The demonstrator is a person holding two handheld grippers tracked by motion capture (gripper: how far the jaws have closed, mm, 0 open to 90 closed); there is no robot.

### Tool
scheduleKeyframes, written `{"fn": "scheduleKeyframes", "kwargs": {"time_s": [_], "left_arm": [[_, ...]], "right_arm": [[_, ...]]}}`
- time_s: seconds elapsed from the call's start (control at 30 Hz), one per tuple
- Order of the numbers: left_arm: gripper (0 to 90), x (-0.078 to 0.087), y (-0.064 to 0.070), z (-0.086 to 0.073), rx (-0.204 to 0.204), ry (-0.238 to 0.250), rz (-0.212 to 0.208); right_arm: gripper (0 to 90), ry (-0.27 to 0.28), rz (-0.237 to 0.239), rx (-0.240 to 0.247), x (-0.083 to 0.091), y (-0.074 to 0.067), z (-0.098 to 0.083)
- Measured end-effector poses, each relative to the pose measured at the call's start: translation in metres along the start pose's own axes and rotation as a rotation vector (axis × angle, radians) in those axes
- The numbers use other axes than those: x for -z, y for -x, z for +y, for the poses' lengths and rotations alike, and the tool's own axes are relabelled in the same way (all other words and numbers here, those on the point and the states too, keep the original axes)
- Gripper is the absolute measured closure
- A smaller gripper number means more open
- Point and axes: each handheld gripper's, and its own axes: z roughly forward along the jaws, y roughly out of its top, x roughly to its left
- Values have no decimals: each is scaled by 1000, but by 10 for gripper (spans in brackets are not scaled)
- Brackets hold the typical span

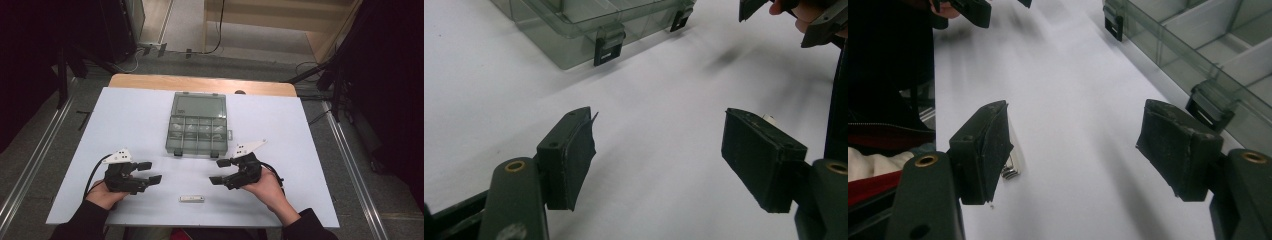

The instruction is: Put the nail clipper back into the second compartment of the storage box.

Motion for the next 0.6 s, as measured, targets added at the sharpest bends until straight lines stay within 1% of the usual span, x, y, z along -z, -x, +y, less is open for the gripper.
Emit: {"fn": "scheduleKeyframes", "kwargs": {"time_s": [0.07, 0.1, 0.13, 0.17, 0.2, 0.3, 0.33, 0.43, 0.6], "left_arm": [[289, 1, 0, -2, 7, 3, 4], [289, 1, 0, -2, 7, 3, 4], [289, 2, 1, -3, 1, 3, 3], [289, 2, 1, -3, 1, 3, 3], [289, 2, 1, -3, 2, 0, 1], [289, 2, 1, -4, 3, 0, 1], [289, 2, 1, -5, -1, 1, 5], [289, 3, 0, -6, 5, 0, 5], [289, 2, 0, -6, 4, -9, 5]], "right_arm": [[291, -22, 18, 14, -5, -3, 2], [291, -22, 18, 14, -5, -3, 2], [290, -37, 33, 21, -10, -4, 3], [290, -37, 33, 21, -10, -4, 3], [291, -52, 43, 29, -14, -7, 3], [295, -58, 47, 32, -17, -9, 4], [299, -68, 59, 42, -21, -11, 5], [308, -100, 66, 71, -26, -13, 6], [316, -141, 82, 88, -36, -16, 7]]}}
